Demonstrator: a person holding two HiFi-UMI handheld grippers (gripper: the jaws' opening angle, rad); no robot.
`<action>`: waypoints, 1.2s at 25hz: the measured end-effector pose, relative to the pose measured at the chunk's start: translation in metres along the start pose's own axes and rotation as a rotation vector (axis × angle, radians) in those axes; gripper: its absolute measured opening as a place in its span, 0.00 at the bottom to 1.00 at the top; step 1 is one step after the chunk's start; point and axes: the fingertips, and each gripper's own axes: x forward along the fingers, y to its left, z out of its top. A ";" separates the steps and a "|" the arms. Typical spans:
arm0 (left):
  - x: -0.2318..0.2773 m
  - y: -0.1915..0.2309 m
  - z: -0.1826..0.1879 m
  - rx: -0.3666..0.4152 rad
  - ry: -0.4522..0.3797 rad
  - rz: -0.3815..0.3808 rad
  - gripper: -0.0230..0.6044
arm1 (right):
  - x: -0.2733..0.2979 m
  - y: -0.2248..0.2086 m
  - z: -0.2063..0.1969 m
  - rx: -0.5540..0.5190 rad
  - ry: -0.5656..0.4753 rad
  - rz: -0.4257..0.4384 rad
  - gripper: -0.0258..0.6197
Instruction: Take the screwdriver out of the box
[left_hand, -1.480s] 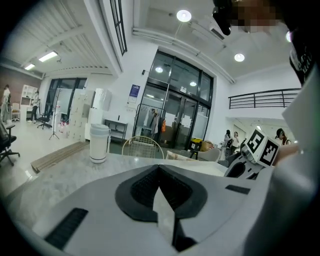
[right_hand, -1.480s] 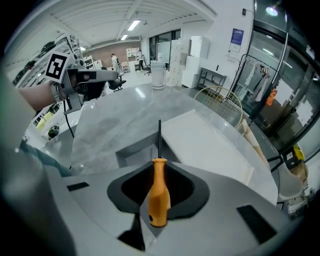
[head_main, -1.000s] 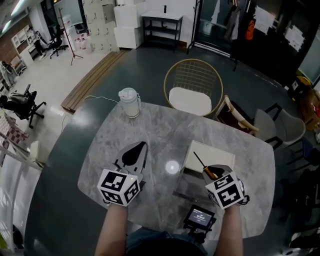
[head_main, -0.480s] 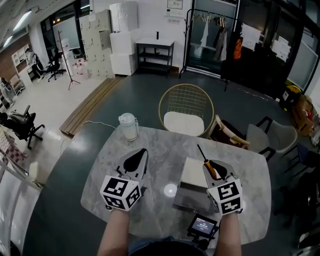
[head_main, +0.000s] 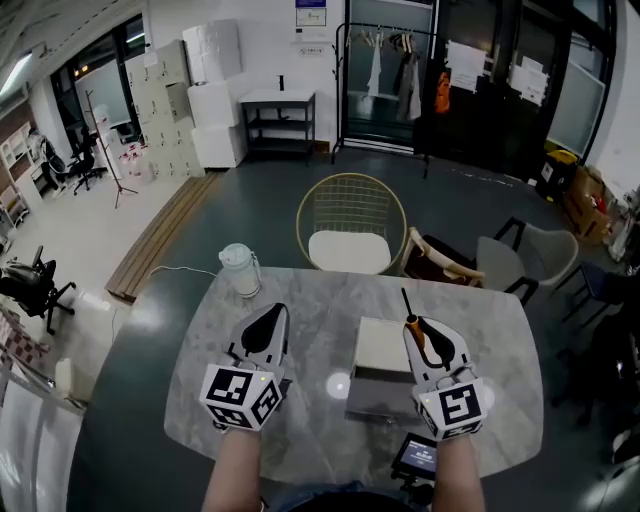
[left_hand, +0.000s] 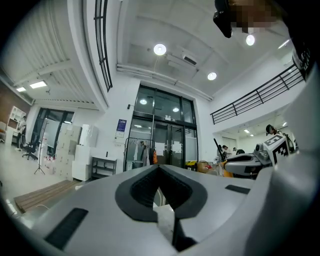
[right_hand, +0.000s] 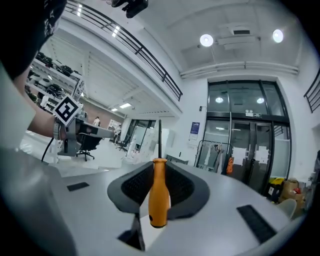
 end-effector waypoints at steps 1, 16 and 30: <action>0.001 -0.001 -0.001 -0.003 0.000 -0.009 0.06 | -0.003 -0.001 0.001 0.003 0.002 -0.007 0.18; 0.012 -0.060 0.001 0.013 -0.026 -0.031 0.06 | -0.074 -0.061 -0.009 0.034 0.015 -0.084 0.18; -0.003 -0.065 0.017 0.086 -0.052 0.017 0.06 | -0.148 -0.127 -0.044 0.099 0.058 -0.244 0.18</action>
